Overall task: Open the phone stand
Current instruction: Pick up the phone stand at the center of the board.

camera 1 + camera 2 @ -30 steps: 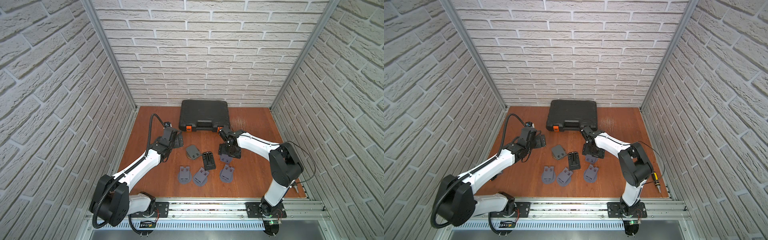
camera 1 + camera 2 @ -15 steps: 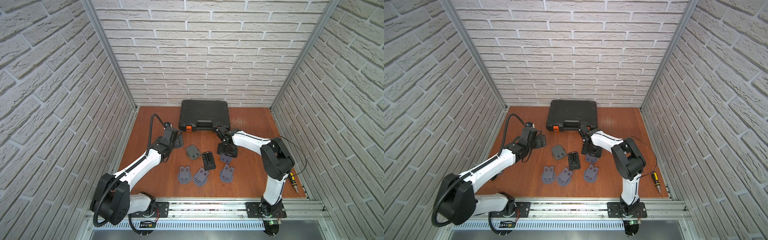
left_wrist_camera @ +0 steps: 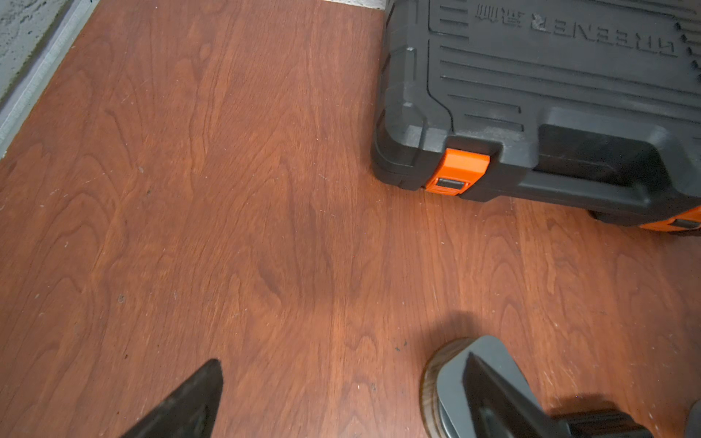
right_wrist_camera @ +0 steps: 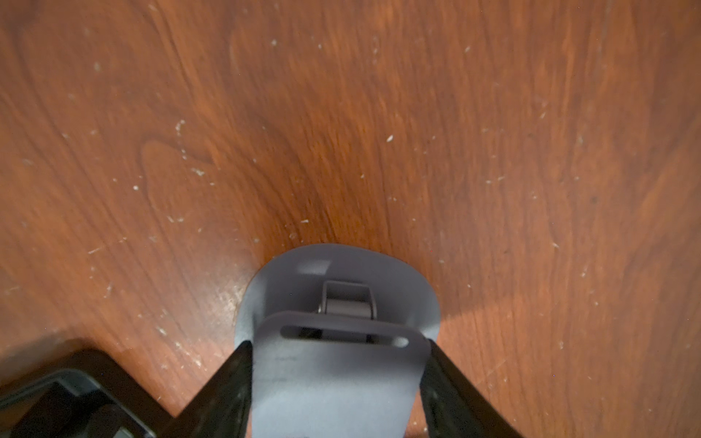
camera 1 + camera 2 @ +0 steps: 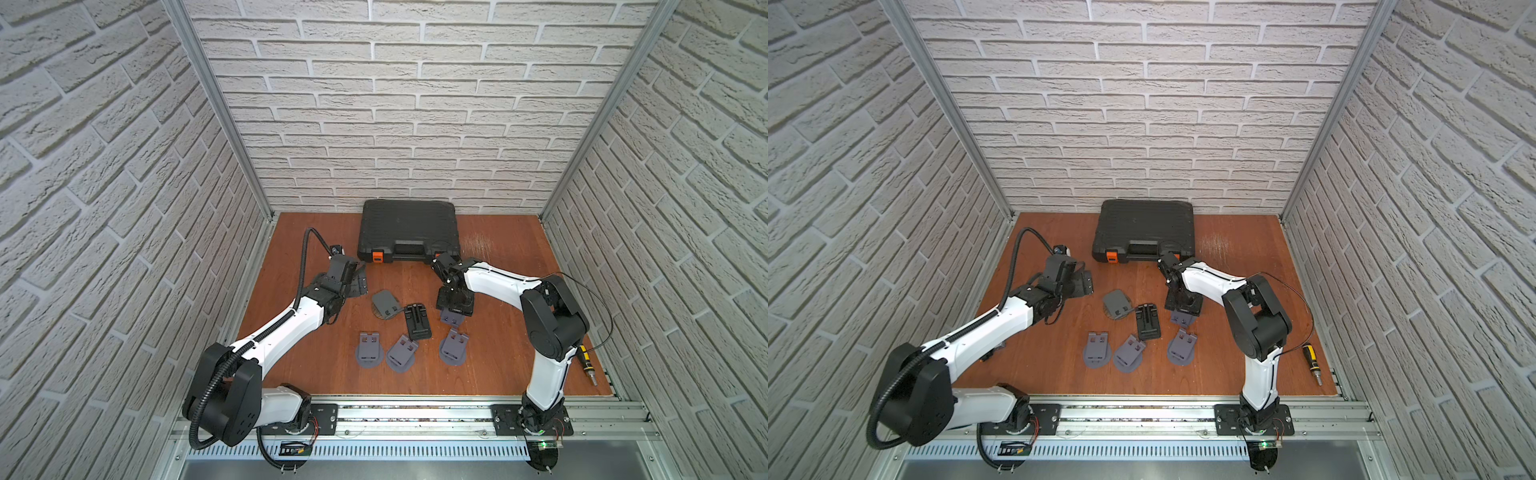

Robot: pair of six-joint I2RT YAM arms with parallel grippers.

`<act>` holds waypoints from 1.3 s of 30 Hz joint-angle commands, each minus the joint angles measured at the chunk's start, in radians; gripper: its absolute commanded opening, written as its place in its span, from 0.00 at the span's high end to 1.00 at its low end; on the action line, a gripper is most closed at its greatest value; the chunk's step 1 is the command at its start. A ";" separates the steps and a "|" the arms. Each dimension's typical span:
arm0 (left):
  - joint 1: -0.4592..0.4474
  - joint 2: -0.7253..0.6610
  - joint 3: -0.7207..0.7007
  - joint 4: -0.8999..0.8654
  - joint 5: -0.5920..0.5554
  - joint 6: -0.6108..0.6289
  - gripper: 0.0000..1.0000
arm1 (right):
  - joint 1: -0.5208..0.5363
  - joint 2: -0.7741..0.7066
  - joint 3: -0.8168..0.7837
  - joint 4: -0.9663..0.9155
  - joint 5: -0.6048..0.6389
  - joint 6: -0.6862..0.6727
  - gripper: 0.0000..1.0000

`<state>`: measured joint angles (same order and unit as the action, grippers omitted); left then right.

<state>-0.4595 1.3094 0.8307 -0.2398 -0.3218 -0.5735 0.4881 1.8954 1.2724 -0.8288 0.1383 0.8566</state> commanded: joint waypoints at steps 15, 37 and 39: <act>-0.010 0.022 0.018 0.019 0.006 -0.026 0.02 | 0.002 0.050 0.004 -0.012 -0.005 -0.039 0.28; -0.112 0.103 0.059 0.106 0.291 -0.111 0.02 | -0.036 -0.066 0.109 -0.049 -0.092 -0.214 0.75; -0.116 0.125 0.037 0.203 0.397 -0.163 0.04 | -0.048 -0.090 0.118 -0.053 -0.127 -0.243 0.76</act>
<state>-0.5632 1.4078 0.8711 -0.1761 -0.0937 -0.6643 0.4603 1.8843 1.3594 -0.8589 0.0658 0.6804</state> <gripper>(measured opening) 0.969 0.615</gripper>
